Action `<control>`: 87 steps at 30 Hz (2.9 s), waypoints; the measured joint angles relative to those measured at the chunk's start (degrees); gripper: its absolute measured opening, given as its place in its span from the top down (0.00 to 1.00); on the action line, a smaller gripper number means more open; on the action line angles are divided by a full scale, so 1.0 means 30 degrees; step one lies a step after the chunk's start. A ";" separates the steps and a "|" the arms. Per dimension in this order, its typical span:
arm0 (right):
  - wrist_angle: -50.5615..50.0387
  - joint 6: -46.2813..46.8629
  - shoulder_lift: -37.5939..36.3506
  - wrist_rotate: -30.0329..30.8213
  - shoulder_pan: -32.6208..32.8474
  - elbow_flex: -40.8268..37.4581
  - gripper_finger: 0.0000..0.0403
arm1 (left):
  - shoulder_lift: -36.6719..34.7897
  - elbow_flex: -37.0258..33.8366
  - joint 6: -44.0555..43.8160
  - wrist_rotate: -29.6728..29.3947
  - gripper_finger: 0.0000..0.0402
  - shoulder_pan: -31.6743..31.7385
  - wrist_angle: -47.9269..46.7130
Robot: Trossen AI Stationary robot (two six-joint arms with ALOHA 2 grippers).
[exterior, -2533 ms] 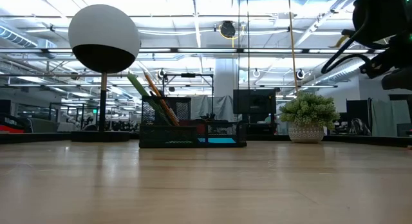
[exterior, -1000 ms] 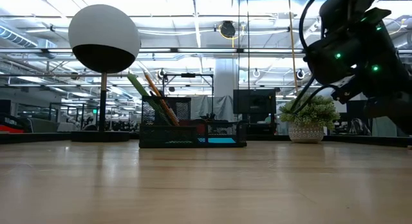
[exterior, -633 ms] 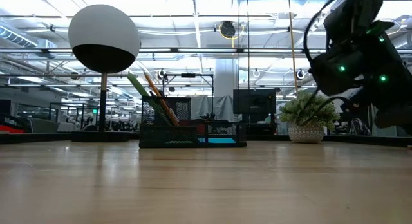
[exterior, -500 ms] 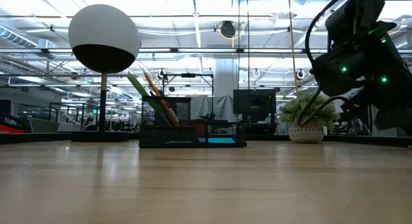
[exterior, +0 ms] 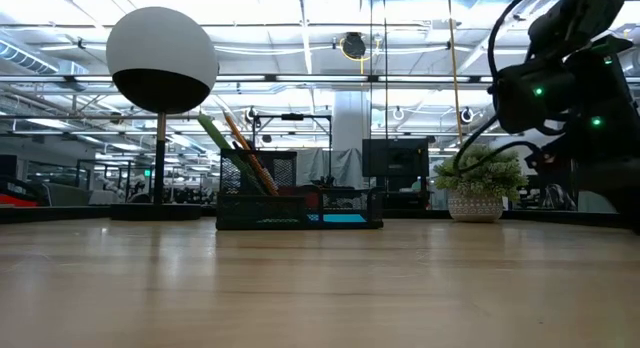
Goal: Pick and place office supplies into organizer
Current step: Put the yellow pencil into the black desk organizer
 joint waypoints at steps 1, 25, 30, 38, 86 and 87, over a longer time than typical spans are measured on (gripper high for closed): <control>0.0012 0.0104 -0.0109 0.0150 -0.0046 0.0064 0.71 | 0.0007 0.0000 -0.0007 0.0000 0.51 0.0007 0.0014; -0.1260 -0.4013 -0.0436 0.1253 -0.1044 0.0923 0.71 | 0.0007 -0.0002 -0.0065 -0.0007 0.51 0.0353 0.0032; -0.1192 -0.5107 -0.0458 0.1357 -0.1072 0.1512 0.71 | 0.0007 -0.0390 -0.0075 0.0015 0.51 0.0503 0.0371; -0.2864 -0.6140 -0.0436 0.1737 -0.1270 0.1612 0.71 | 0.0007 -0.0393 0.0013 0.0029 0.51 0.0539 0.0435; -0.7332 -1.0116 0.6029 -0.1957 -0.2326 0.4382 0.71 | 0.0007 -0.0393 0.0073 0.0896 0.51 0.0597 0.0575; -0.7104 -1.0207 0.6021 -0.2394 -0.2521 0.4542 0.71 | 0.0007 -0.0393 0.0073 0.0896 0.51 0.0597 0.0575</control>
